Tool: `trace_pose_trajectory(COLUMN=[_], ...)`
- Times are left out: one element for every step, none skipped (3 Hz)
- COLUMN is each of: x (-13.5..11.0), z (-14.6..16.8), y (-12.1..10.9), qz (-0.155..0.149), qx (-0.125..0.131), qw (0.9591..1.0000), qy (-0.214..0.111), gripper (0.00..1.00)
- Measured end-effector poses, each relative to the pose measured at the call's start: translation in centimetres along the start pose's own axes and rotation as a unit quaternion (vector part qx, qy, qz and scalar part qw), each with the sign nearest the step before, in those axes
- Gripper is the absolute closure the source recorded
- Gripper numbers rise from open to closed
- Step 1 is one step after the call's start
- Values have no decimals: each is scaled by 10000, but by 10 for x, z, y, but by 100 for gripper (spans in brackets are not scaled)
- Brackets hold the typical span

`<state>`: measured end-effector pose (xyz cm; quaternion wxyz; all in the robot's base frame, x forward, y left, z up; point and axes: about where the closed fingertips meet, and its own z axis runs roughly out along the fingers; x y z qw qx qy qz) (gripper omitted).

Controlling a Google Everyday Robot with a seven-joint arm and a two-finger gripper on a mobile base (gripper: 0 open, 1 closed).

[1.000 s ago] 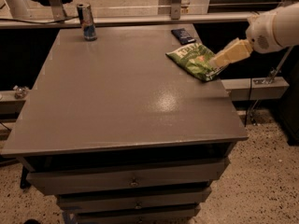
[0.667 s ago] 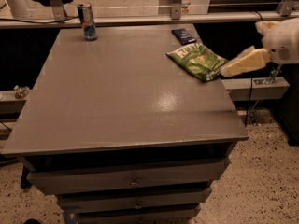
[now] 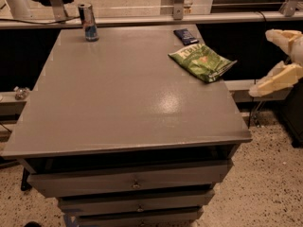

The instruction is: Move green jalapeno chip bag near rxbar blueberry

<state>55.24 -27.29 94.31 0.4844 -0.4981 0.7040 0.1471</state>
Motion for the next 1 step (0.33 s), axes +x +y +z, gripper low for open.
trace_pose_trajectory(x=[-1], z=[0], y=[14], qz=[-36], qx=[-283], qw=[9996], qy=[25], gripper=[0])
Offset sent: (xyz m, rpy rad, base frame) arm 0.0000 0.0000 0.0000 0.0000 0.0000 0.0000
